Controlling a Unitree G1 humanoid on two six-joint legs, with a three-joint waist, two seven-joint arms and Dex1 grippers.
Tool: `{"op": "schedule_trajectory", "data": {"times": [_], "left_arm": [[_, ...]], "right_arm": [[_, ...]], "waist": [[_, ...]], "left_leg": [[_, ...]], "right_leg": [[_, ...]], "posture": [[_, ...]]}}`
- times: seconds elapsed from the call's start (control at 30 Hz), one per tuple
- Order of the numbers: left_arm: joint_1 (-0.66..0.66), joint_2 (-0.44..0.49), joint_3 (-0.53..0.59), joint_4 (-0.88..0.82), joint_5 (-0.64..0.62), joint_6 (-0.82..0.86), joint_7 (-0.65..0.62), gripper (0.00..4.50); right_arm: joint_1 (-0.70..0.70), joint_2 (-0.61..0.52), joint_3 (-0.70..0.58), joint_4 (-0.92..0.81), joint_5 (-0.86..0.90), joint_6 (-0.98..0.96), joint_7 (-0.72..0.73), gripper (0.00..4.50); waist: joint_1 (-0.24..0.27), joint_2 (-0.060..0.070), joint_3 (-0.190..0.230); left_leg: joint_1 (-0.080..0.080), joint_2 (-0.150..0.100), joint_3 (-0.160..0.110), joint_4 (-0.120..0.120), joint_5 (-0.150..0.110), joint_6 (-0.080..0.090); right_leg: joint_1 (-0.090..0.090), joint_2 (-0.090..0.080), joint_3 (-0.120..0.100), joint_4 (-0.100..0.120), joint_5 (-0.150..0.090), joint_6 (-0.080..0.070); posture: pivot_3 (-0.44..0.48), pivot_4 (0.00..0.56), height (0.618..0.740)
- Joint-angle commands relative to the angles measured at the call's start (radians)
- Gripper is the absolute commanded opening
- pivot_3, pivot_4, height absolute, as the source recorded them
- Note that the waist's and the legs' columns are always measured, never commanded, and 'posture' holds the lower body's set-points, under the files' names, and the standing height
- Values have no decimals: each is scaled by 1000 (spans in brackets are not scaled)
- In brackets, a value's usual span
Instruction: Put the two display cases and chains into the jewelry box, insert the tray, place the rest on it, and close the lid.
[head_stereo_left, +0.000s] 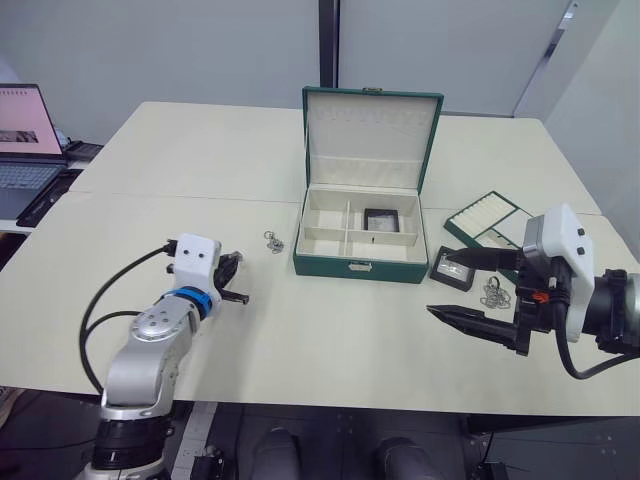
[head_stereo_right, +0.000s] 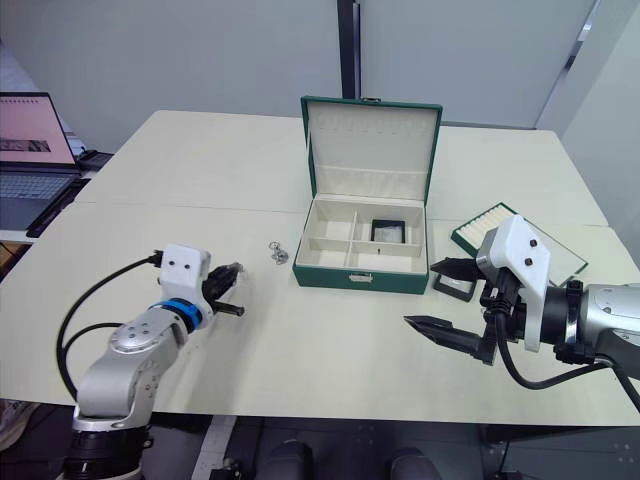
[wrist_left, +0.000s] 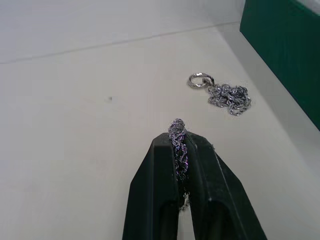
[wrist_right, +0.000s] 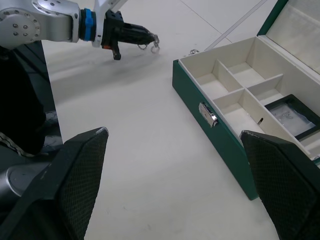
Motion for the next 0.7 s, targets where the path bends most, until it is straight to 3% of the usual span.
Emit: {"op": "schedule_trajectory", "data": {"times": [0.03, 0.33, 0.53, 0.7], "left_arm": [[-6, 46, 45, -135, -32, 79, -18, 32], [-106, 163, 86, -301, -154, 300, -90, 32], [-257, 215, 42, -287, -214, 394, -131, 32], [-398, 196, -42, -213, -214, 414, -132, 32]], "right_arm": [[-4, -1, -30, 3, -12, -22, 13, 4500], [-5, -2, -52, 49, -49, -34, 59, 4500], [-8, 0, -61, 70, -85, -42, 84, 4500], [-10, 8, -57, 70, -99, -47, 80, 4500]], "waist": [[0, -1, 1], [0, -3, 3], [0, -5, 5], [1, -7, 7]], "left_leg": [[0, 0, 0, 0, 0, 0], [0, 0, 0, 0, 0, 0], [0, 0, -1, 0, 0, 0], [0, 0, 0, 0, 0, 0]], "right_leg": [[0, 0, 0, 0, 0, 0], [0, 0, 0, 0, 0, 0], [0, 0, 0, 0, 0, 0], [-1, 0, 0, -1, 0, 0]], "posture": [[0, 150, 740], [0, 150, 740], [0, 150, 740], [0, 150, 740]]}}
